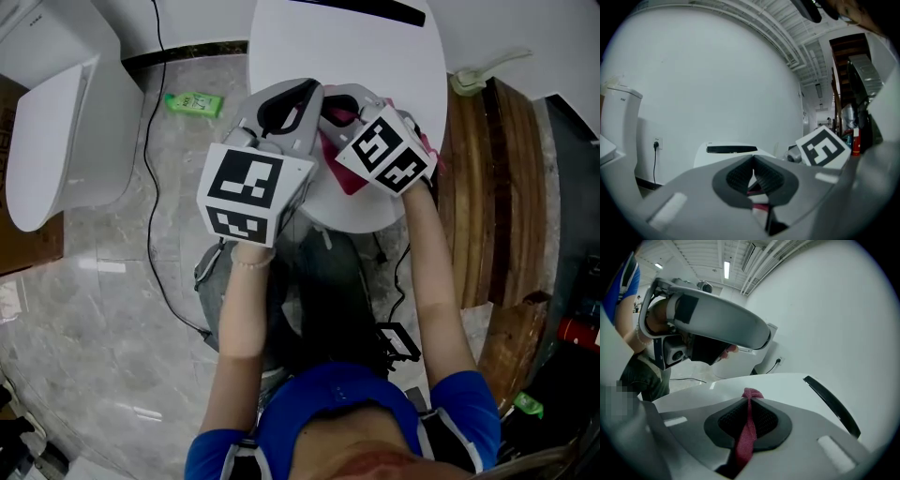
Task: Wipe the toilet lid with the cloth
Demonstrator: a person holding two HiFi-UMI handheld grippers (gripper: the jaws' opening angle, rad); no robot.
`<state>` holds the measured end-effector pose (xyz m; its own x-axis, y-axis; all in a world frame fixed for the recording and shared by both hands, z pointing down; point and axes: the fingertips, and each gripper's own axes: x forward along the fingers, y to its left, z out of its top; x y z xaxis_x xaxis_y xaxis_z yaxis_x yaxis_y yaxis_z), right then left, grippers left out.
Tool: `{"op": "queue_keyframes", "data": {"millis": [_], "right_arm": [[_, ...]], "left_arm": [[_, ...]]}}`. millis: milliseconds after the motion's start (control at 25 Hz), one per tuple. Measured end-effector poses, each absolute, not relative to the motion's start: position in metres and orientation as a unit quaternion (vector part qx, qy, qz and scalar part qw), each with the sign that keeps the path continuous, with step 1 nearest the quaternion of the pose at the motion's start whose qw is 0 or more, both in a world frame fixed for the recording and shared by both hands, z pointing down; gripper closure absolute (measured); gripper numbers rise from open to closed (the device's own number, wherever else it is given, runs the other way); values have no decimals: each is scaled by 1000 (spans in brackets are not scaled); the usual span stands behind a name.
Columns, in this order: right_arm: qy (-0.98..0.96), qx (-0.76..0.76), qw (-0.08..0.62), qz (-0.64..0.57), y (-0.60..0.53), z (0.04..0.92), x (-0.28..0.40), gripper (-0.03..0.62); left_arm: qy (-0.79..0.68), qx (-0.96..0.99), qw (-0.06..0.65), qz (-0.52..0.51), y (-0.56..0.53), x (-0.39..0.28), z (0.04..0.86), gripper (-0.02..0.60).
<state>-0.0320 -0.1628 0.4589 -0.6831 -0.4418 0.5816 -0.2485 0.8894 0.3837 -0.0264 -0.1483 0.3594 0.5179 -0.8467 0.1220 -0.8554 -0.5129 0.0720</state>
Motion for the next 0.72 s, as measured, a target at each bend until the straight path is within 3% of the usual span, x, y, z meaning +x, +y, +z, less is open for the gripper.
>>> {"op": "queue_keyframes", "data": {"millis": [720], "right_arm": [[-912, 178, 343, -141, -96, 468, 9, 577]], "left_arm": [[-498, 864, 48, 51, -130, -11, 358, 580]]}}
